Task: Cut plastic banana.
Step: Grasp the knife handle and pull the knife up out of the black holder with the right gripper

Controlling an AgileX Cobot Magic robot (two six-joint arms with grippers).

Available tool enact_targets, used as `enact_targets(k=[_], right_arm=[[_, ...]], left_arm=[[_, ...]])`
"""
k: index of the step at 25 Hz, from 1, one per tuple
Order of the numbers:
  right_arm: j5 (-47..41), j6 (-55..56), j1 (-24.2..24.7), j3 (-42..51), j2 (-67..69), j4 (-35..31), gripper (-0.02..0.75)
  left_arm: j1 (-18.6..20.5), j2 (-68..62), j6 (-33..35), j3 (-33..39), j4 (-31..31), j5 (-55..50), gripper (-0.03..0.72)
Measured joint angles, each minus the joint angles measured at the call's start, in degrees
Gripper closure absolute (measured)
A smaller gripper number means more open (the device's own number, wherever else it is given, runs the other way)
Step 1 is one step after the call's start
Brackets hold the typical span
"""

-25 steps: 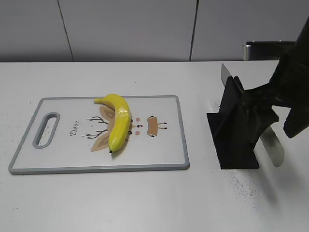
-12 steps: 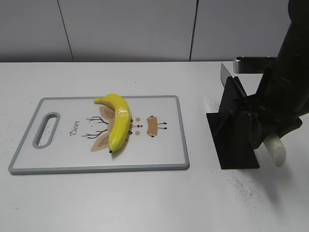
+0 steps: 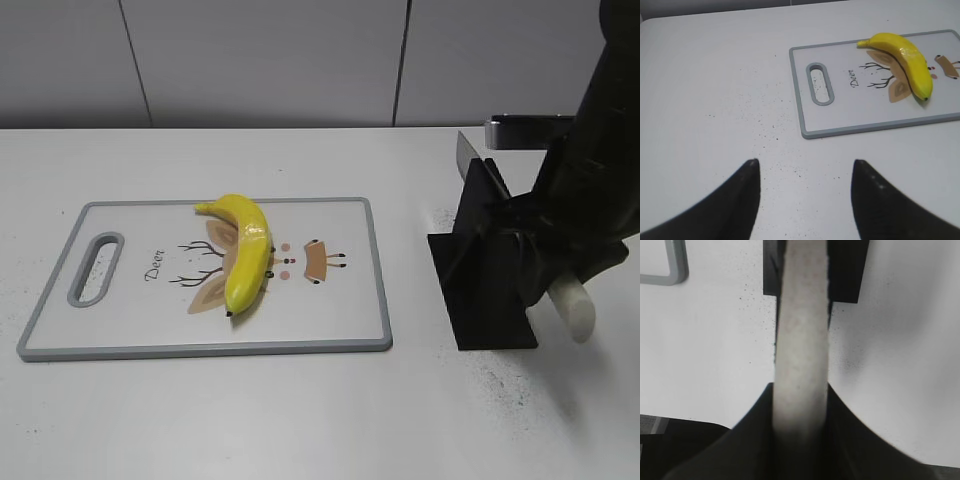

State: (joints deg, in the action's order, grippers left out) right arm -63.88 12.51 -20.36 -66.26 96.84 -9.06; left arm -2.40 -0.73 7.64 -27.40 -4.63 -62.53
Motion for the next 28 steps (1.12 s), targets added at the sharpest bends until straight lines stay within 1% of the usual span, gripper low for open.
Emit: enact_targets(k=[12,17,23,25,27,28], right_arm=[[0.86,0.52,0.0,-0.43,-9.52,2.38,0.577],[0.75,0.52,0.0,-3.54,-11.27,2.5,0.578],[-1.82,0.45,-0.06,-9.54,-11.63,4.74,0.578],[-2.16,-1.03,-0.06,-11.52,-11.63,4.79,0.578],[-2.48,-6.33,-0.06,-13.3,-11.63,4.93,0.578],[-2.68,-10.7,-0.06,-14.02,-11.63,4.93,0.578]], left_arm=[[0.0,0.0,0.0,0.0,0.0,0.0,0.135],[0.0,0.0,0.0,0.0,0.0,0.0,0.135],[0.0,0.0,0.0,0.0,0.0,0.0,0.135],[0.0,0.0,0.0,0.0,0.0,0.0,0.135],[0.0,0.0,0.59,0.0,0.0,0.0,0.135],[0.0,0.0,1.01,0.0,-0.06,0.0,0.135]])
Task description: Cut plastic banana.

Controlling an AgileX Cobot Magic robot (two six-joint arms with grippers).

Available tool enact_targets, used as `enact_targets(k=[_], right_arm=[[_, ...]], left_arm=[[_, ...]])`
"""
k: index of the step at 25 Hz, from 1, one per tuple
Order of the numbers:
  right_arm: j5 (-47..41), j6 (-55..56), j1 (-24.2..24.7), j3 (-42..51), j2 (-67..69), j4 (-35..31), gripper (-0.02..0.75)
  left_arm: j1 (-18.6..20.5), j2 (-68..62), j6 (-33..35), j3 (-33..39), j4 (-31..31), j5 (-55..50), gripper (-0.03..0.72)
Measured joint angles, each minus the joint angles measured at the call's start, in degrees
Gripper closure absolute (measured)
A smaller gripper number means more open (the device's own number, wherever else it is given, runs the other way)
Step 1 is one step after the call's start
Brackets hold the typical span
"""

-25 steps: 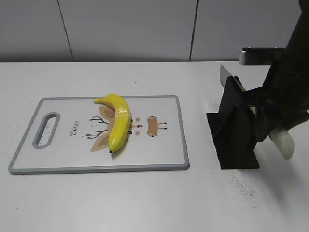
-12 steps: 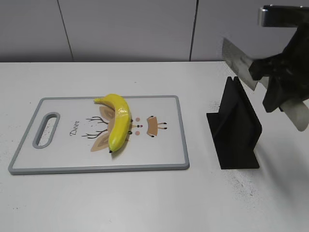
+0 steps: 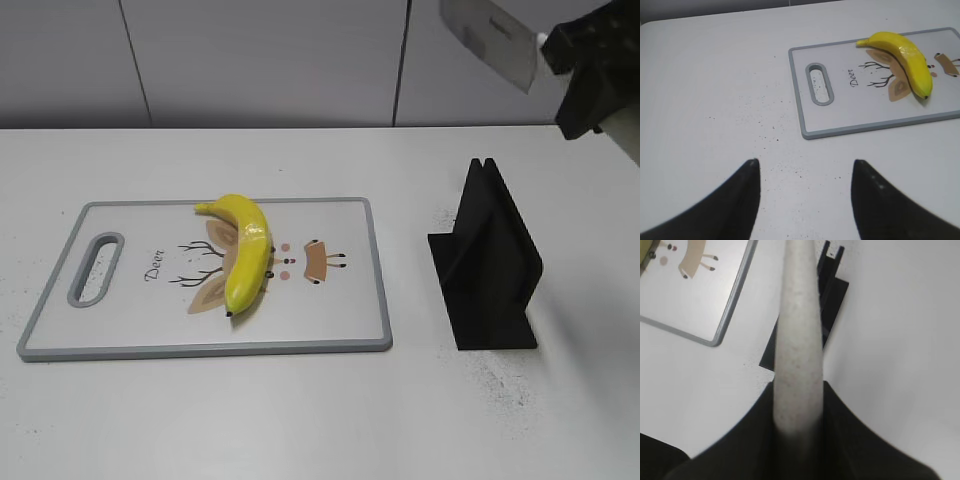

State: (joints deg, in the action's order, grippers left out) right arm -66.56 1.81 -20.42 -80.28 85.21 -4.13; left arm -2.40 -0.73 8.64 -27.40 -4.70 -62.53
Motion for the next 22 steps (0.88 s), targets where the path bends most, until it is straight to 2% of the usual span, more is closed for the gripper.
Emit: enact_targets(k=[4,12,16,22], right_arm=[[-0.05,-18.41,0.0,-2.37,0.0,-0.37,0.578],[-0.27,-36.06,0.0,-9.97,3.12,-0.59,0.578],[-0.73,-46.21,0.0,-12.39,6.96,-2.07,0.578],[-0.75,-61.96,0.0,-14.59,12.19,-5.82,0.578]], left_arm=[[0.0,-0.88,1.66,-0.41,-0.97,0.17,0.135],[0.0,-13.64,12.14,-3.6,-6.22,5.26,0.135],[0.0,-22.99,21.22,-6.35,-8.91,9.98,0.135],[0.0,-39.24,40.86,-13.25,-14.61,13.53,0.135]])
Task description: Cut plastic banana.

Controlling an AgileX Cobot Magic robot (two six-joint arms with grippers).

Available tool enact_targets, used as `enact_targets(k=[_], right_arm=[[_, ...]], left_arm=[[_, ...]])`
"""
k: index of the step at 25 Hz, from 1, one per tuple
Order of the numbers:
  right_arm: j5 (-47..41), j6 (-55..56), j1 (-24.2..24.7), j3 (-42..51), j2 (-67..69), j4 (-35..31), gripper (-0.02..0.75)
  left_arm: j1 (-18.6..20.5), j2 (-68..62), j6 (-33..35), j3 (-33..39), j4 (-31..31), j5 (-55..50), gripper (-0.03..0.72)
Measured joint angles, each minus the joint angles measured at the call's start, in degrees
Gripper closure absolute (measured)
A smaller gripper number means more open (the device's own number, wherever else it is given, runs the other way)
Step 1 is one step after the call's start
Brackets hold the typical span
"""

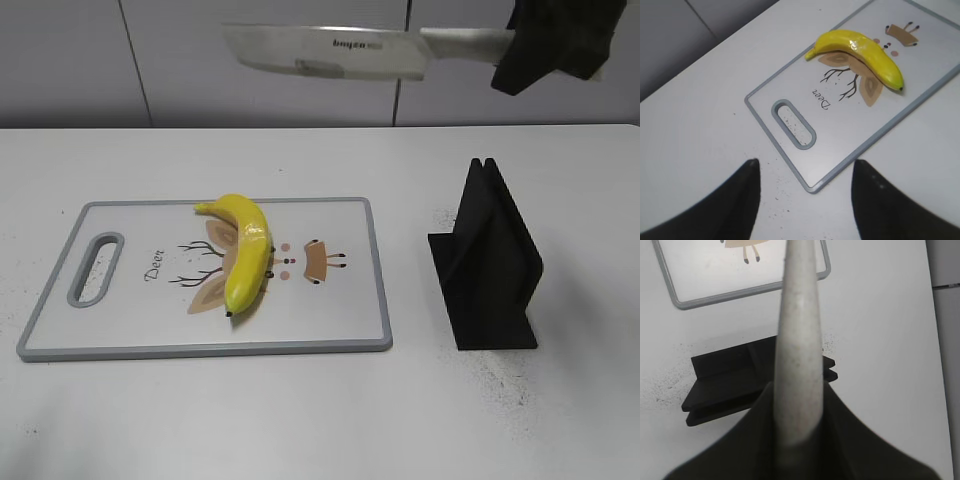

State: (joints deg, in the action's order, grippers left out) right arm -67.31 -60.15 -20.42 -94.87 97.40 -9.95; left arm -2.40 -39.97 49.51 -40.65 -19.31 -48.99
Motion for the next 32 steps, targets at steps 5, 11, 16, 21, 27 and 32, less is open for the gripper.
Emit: enact_targets(k=[5,11,16,21,27,32], right_arm=[[0.2,-6.21,0.0,-0.49,5.01,-0.87,0.578],[0.29,-11.96,-0.95,-2.29,10.64,-1.27,0.578],[0.44,-13.0,-3.33,-4.07,14.71,-3.36,0.578],[2.97,-14.84,-3.67,-4.51,16.85,-7.37,0.578],[3.63,-16.38,-3.67,-4.62,17.69,-9.08,0.578],[3.68,-18.63,-3.67,-4.62,18.54,-12.85,0.578]], left_arm=[[-0.12,-14.3,12.09,-7.74,-4.15,0.32,0.135],[-4.65,-30.83,20.03,-20.67,-6.41,0.53,0.135],[-10.34,-41.11,22.56,-28.85,-5.7,-1.44,0.135],[-14.63,-48.91,22.92,-32.06,-2.62,-2.16,0.137],[-16.31,-54.25,22.97,-32.53,-1.54,-0.12,0.178],[-16.58,-57.09,23.04,-32.53,-1.44,0.71,0.239]])
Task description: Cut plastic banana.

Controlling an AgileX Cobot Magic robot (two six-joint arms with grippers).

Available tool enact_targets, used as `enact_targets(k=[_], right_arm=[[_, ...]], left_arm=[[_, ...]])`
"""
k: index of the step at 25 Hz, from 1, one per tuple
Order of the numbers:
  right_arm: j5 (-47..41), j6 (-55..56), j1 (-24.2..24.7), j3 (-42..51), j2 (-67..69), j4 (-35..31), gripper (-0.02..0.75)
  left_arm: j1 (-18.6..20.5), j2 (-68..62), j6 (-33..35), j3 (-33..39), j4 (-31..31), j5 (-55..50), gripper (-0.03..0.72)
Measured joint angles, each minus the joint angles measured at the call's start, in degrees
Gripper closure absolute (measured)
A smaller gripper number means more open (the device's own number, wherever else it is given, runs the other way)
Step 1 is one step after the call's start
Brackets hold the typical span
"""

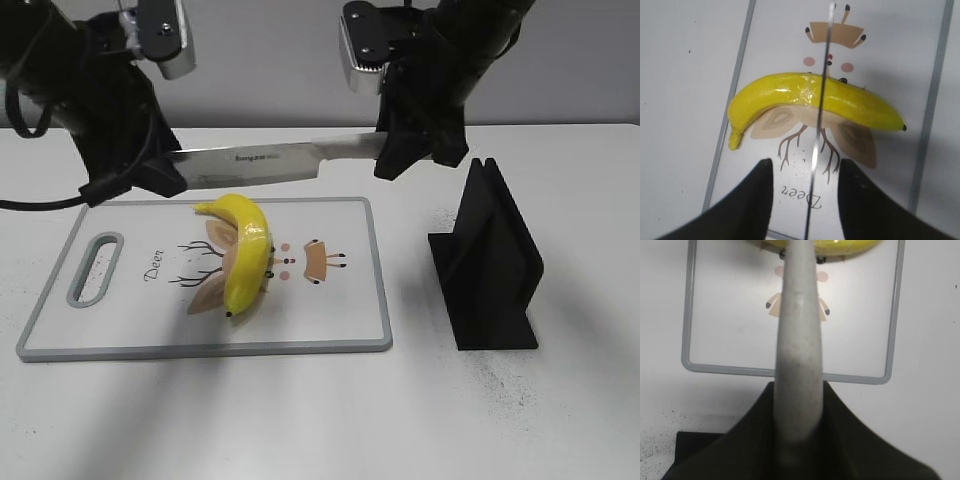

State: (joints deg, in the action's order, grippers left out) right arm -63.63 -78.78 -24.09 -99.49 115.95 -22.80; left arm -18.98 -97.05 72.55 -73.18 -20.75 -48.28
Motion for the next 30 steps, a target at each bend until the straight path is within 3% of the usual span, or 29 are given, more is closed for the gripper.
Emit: enact_targets(k=[2,6,8,16,30], right_arm=[[0.11,-0.23,0.0,-0.08,0.54,-0.47,0.578],[1.63,-0.29,0.0,-0.18,1.48,-0.67,0.579],[2.87,-0.29,0.0,-0.18,1.52,-0.72,0.579],[5.94,4.35,0.0,-0.36,2.08,-0.01,0.572],[6.44,10.92,-0.89,-1.48,14.72,7.03,0.564]], left_arm=[[0.0,-0.33,0.06,0.0,0.19,0.77,0.328],[0.0,-0.34,0.09,-0.06,0.39,2.02,0.63],[0.0,-0.34,0.23,-0.06,0.75,2.35,0.683],[0.0,-2.78,1.25,-0.12,1.67,7.09,0.695],[-0.29,-19.86,1.6,-1.75,0.91,13.49,0.691]])
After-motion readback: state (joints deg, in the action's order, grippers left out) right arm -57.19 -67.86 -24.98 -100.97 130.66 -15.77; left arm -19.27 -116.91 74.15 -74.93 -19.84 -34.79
